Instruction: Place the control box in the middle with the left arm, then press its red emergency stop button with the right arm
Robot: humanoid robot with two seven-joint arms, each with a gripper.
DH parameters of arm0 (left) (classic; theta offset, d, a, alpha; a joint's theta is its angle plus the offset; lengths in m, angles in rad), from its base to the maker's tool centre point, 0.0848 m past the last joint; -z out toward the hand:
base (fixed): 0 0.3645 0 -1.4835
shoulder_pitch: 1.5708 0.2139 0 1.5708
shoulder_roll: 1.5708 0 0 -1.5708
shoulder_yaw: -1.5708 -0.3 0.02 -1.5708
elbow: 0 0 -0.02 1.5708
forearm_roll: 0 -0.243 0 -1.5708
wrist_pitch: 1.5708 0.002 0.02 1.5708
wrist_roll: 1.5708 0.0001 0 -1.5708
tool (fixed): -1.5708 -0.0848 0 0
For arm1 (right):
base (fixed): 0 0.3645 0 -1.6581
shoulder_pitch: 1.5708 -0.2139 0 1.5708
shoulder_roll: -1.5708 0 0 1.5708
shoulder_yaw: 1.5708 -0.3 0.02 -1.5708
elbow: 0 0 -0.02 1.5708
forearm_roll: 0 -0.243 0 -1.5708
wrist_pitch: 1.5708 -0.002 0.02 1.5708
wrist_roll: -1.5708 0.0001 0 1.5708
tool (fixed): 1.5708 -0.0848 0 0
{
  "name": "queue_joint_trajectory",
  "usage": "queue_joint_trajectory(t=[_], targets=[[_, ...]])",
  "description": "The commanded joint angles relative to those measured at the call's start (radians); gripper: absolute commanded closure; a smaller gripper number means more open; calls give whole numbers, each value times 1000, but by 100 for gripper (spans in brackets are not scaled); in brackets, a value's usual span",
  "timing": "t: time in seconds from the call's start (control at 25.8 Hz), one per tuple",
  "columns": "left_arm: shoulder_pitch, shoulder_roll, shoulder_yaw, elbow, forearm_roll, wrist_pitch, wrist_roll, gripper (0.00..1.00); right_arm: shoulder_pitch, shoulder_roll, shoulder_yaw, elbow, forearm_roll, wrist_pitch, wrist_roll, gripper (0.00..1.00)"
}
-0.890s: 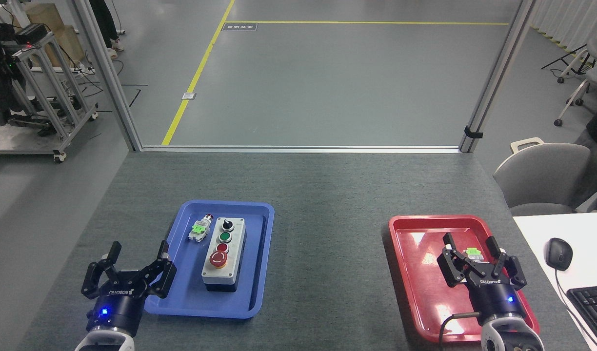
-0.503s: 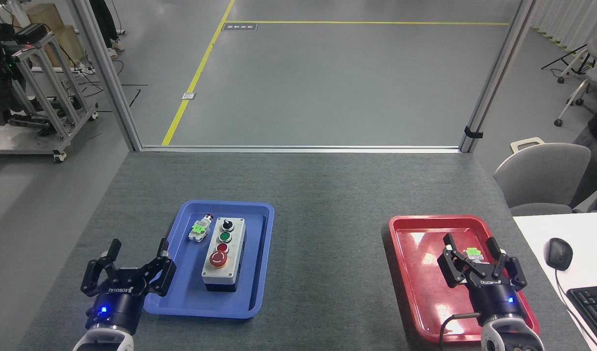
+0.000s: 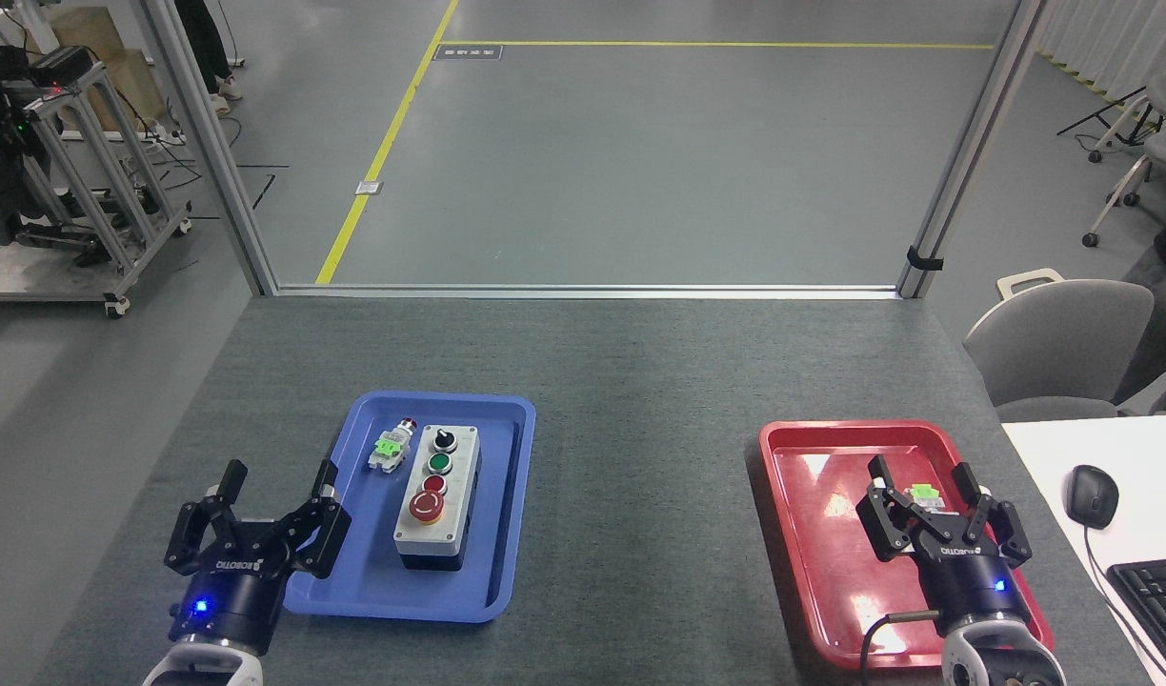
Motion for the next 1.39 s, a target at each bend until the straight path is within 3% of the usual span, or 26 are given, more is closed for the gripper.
queue_joint_trajectory(t=[0.0,0.19,0.39,1.12,1.35], targets=[[5,0,-63,23,-18,5,0,1,0,-1,0,0,0,-2,-3,1],[-8,-24,-139,104,-103,21,-9,1,0,3,0,0,0,-3,-3,1],[-101,-87,-172,271,-257,103,-18,1,0,4,2,0,0,-5,-3,1],[-130,-156,-215,369,-265,113,-44,1,-2,6,3,0,0,-2,-3,1],[-158,-154,-215,414,-265,166,-47,1,-2,6,3,0,0,-2,-3,1]])
